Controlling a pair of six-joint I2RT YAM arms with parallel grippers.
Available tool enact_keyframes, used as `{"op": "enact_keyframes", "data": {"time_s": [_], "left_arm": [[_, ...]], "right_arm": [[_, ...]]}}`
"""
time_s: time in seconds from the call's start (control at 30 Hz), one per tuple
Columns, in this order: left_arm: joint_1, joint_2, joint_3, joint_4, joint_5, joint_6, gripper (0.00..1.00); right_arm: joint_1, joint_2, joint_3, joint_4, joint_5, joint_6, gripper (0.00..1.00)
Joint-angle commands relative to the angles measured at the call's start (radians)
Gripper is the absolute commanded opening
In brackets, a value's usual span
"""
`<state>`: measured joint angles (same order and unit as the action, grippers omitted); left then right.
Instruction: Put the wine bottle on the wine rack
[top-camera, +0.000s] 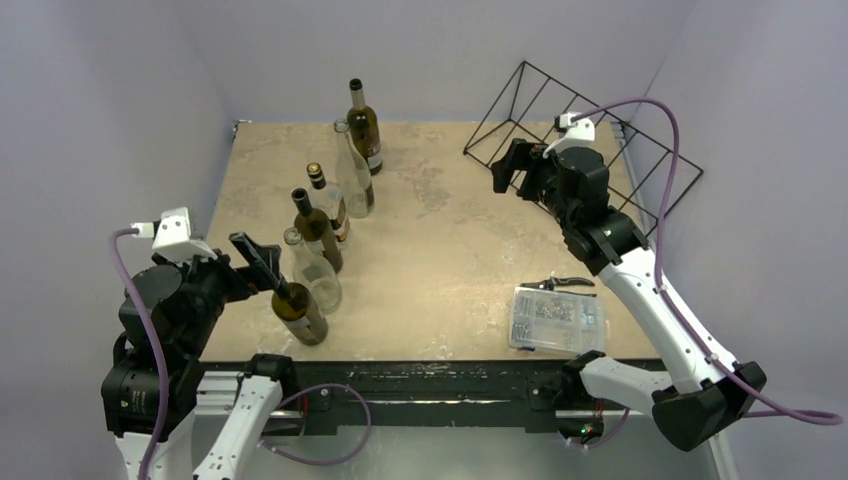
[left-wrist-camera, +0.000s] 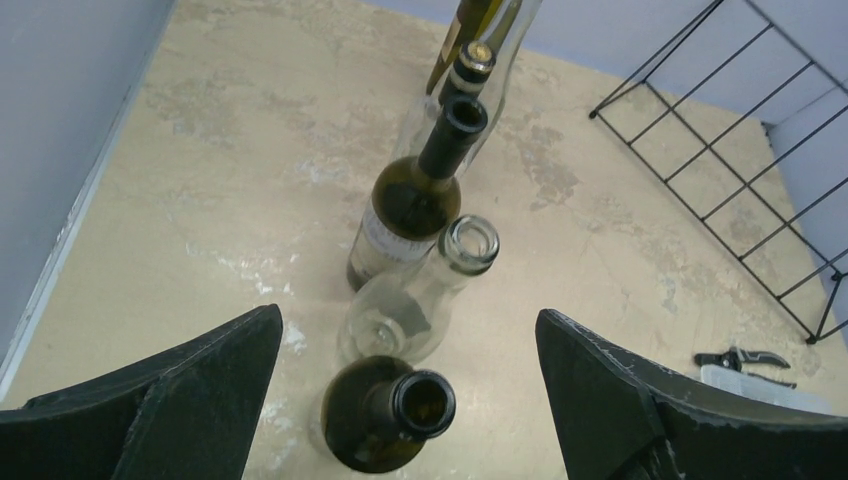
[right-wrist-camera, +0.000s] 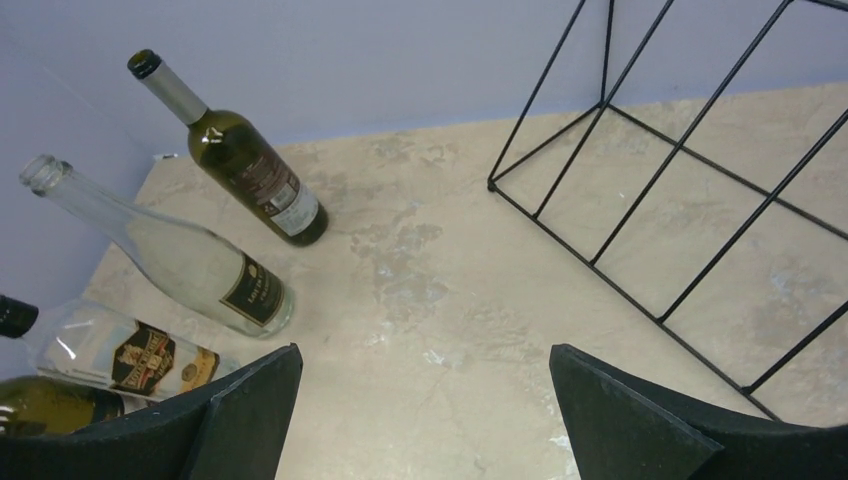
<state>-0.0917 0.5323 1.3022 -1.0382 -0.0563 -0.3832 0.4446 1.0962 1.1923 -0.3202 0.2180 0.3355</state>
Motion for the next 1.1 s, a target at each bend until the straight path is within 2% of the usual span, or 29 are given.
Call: {"op": "enact_keyframes", "data": {"time_s": [0.0, 0.13, 0.33, 0.43, 0.83, 1.07], "left_arm": [[0.004, -0.027, -0.035, -0.099, 0.028, -0.008, 0.98], [0.004, -0.064, -0.09, -0.106, 0.112, -0.026, 0.97], [0.004, -0.043, -0.156, -0.073, 0.19, -0.026, 0.91], [0.004, -0.026, -0.185, -0.057, 0.21, -0.012, 0.85], [0.004, -0.032, -0.218, -0.062, 0.158, 0.035, 0.7], [0.003, -0.026, -0.211, -0.08, 0.135, 0.061, 0.63]], "right_arm": [[0.003, 0.033, 0.065, 0.018, 0.025, 0.156, 0.99], [0.003, 0.046, 0.056, 0.066, -0.058, 0.236, 0.99], [0.005, 0.081, 0.035, 0.133, -0.37, 0.193, 0.99], [0.016, 0.092, 0.015, 0.166, -0.456, 0.194, 0.99], [0.175, 0.138, 0.016, 0.11, -0.308, 0.136, 0.99], [0.232, 0.192, 0.05, 0.046, -0.129, 0.139, 0.99]]}}
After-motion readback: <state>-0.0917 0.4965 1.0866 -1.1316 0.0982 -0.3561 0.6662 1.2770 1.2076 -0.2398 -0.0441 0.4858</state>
